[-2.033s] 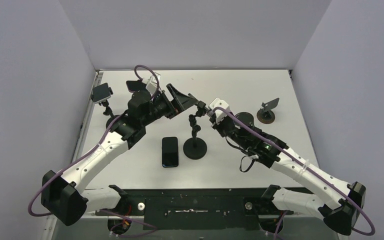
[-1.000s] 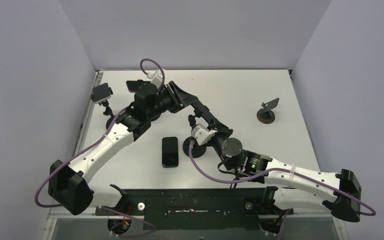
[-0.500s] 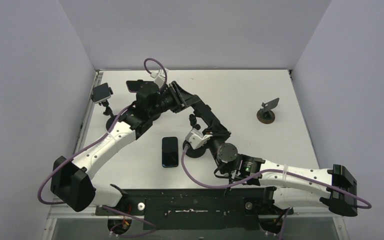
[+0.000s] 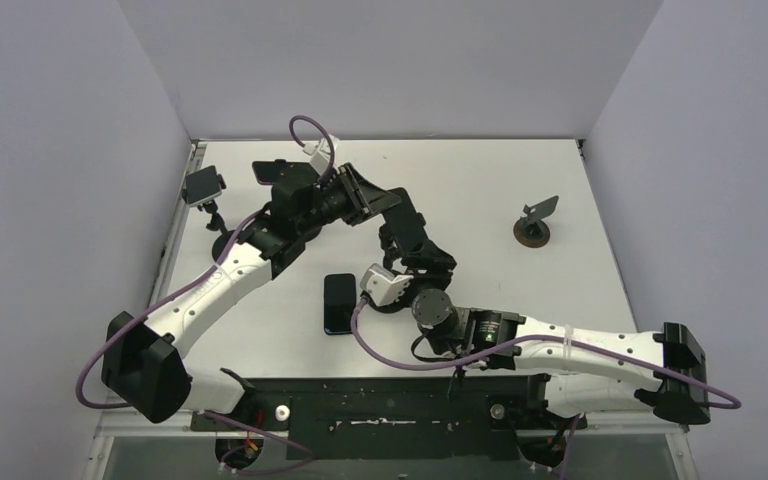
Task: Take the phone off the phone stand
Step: Adjust the phone at the phone stand.
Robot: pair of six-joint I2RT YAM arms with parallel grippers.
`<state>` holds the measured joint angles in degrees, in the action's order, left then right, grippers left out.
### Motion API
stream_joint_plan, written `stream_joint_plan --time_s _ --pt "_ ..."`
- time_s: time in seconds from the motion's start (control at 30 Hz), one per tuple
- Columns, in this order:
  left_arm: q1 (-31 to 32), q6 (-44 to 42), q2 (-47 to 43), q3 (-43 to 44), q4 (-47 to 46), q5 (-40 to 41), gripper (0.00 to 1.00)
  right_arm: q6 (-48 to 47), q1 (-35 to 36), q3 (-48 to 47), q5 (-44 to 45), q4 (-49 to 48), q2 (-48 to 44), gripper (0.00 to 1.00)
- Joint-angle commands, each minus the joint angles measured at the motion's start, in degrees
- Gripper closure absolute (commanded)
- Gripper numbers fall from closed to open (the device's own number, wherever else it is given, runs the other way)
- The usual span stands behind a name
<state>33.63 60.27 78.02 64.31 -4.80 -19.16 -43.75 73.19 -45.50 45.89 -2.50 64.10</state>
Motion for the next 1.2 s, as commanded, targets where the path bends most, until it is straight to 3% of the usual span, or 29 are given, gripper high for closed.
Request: stream_joint_plan --time_s 0.0,0.13,0.33,0.5,0.67,0.93,1.17 --pt "-0.65 -2.86 0.01 -0.02 -6.09 -1.06 1.0 13.41 1.07 -6.87 -2.82 12.84 -0.69 0.3" --pt "-1.04 -3.22 -0.23 -0.95 -8.02 -1.56 1.0 23.63 1.16 -13.08 -9.43 21.59 -1.11 0.13" --pt "-1.11 -4.28 -0.04 -2.08 -10.98 -2.98 1.0 34.99 0.04 -20.46 -24.25 26.21 -2.48 0.03" --pt "-1.2 -5.52 -1.32 -5.52 -19.43 -4.38 1.0 49.05 -16.39 -22.79 -51.11 18.56 -4.94 0.03" --pt "-1.37 -6.04 -2.54 -9.03 -26.56 -5.74 1.0 62.25 -31.51 -20.49 -70.22 7.95 -5.39 0.03" --pt "-1.37 -8.37 -3.65 -15.78 -39.69 -5.96 1.0 81.51 -44.76 -5.89 -82.7 -11.07 -9.67 0.06" --pt "-1.37 -13.84 -3.82 -19.19 -46.71 -5.63 1.0 86.91 -48.79 -0.19 -85.32 -14.83 -14.9 0.06"
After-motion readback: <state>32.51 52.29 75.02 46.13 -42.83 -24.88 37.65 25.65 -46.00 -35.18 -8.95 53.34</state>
